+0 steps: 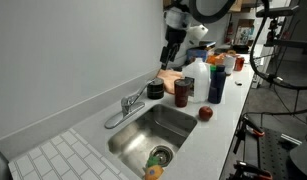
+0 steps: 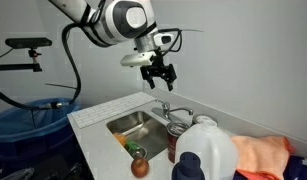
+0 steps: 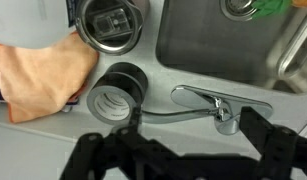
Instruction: Move the spout to the left
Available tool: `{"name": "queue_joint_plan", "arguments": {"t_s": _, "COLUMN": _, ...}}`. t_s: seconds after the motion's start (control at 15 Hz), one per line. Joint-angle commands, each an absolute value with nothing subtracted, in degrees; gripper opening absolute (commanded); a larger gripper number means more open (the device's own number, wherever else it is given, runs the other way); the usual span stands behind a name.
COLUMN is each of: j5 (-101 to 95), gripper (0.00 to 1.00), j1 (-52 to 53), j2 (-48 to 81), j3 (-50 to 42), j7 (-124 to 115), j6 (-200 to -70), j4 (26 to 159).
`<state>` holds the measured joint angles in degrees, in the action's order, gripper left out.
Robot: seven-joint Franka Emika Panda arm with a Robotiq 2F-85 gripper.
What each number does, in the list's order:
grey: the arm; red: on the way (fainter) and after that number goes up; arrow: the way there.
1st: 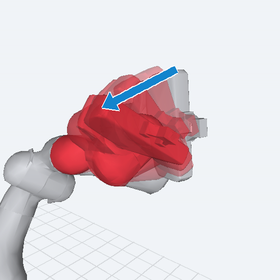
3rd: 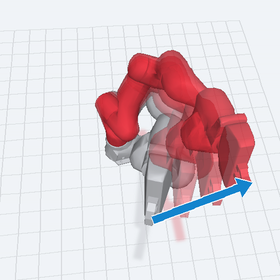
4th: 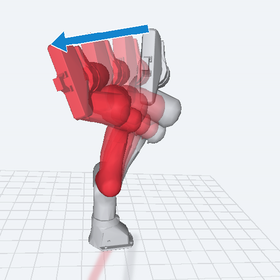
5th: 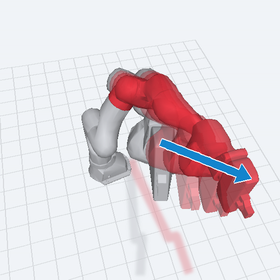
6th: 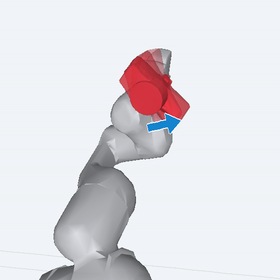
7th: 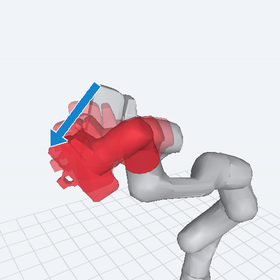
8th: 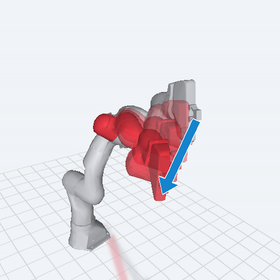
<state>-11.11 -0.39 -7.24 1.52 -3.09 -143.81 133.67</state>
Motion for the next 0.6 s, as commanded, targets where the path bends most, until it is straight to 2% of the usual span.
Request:
{"name": "queue_joint_plan", "arguments": {"t_s": 0.0, "j5": -11.1, "gripper": 1.0, "j1": 0.1, "j2": 2.3, "j3": 1.6, "j7": -1.7, "j6": -148.6, "j4": 126.4}}
{"name": "queue_joint_plan", "arguments": {"t_s": 0.2, "j5": -10.3, "gripper": 1.0, "j1": 1.2, "j2": 6.7, "j3": 1.9, "j7": -2.1, "j6": -148.5, "j4": 121.0}}
{"name": "queue_joint_plan", "arguments": {"t_s": 0.27, "j5": -10.7, "gripper": 1.0, "j1": 1.0, "j2": 3.4, "j3": 1.3, "j7": -2.7, "j6": -148.5, "j4": 125.4}}
{"name": "queue_joint_plan", "arguments": {"t_s": 0.53, "j5": -10.6, "gripper": 1.0, "j1": 1.6, "j2": 6.2, "j3": 1.4, "j7": -2.7, "j6": -148.5, "j4": 122.0}}
